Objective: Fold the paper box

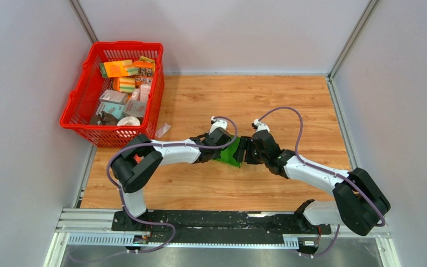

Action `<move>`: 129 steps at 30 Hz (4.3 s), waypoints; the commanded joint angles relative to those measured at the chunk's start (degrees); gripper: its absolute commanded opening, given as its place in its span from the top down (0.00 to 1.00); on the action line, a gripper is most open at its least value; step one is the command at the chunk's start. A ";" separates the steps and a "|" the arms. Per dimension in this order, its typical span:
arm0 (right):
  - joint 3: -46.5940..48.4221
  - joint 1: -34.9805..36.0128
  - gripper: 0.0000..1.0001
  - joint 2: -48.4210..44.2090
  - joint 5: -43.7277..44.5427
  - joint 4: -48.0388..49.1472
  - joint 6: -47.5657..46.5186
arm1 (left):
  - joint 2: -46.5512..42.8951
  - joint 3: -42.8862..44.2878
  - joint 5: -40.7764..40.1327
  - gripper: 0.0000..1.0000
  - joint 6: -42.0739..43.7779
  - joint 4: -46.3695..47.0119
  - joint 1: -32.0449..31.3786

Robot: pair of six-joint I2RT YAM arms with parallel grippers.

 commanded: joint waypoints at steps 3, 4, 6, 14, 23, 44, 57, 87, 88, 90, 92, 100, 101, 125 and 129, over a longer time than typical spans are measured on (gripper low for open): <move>-0.95 -0.58 0.36 0.19 -0.49 2.56 -1.33 | -6.67 -6.98 13.69 0.66 -2.32 -4.21 2.30; -1.12 -0.66 0.36 0.01 -0.57 2.82 -1.42 | -7.90 -7.43 16.05 0.65 -2.93 -3.77 3.70; -1.47 -0.84 0.36 -0.34 -0.57 3.00 -1.51 | -11.16 -9.09 18.70 0.65 -3.46 -2.46 5.20; -1.83 -1.10 0.36 0.18 -3.30 3.44 -1.60 | -16.70 -12.97 29.43 0.66 -4.69 1.68 9.78; -1.83 -1.19 0.36 0.80 -4.00 5.37 -1.42 | -19.87 -15.34 31.20 0.63 -3.55 3.88 10.04; -2.09 -1.19 0.37 1.59 -3.83 6.34 -0.46 | -2.74 -3.14 -3.59 1.00 -1.17 -16.85 -0.76; -2.88 -1.19 0.37 1.06 -3.39 6.78 0.07 | 7.73 3.99 -16.02 1.00 -1.10 -26.45 -7.54; -4.90 -3.57 0.36 -0.61 -4.35 7.57 1.04 | 6.43 -2.34 13.54 1.00 2.25 -7.01 -2.44; -4.90 -3.57 0.36 -0.52 -4.35 7.66 1.04 | 5.45 -2.34 13.35 1.00 2.42 -7.54 -2.09; -4.82 -3.57 0.36 -0.34 -4.53 7.83 1.21 | 2.47 -2.51 13.00 0.96 2.43 -8.68 -1.30; -4.73 -3.57 0.36 0.01 -4.62 7.92 1.21 | 0.44 -2.51 13.00 0.90 2.34 -9.39 -0.68; -4.90 -3.57 0.36 0.45 -4.97 8.27 1.39 | -6.77 -2.25 13.79 0.74 1.81 -11.33 0.99; -4.90 -3.48 0.36 0.45 -4.97 8.27 1.39 | -7.12 -2.34 13.88 0.73 1.64 -11.33 1.08; -5.26 -2.07 0.31 -4.46 -5.76 4.86 -1.24 | -36.45 -14.37 16.96 0.56 2.78 -12.02 2.40; -5.87 -1.19 0.28 -10.34 -4.71 -1.64 -1.69 | -42.36 -18.58 13.97 0.62 1.11 -15.71 2.83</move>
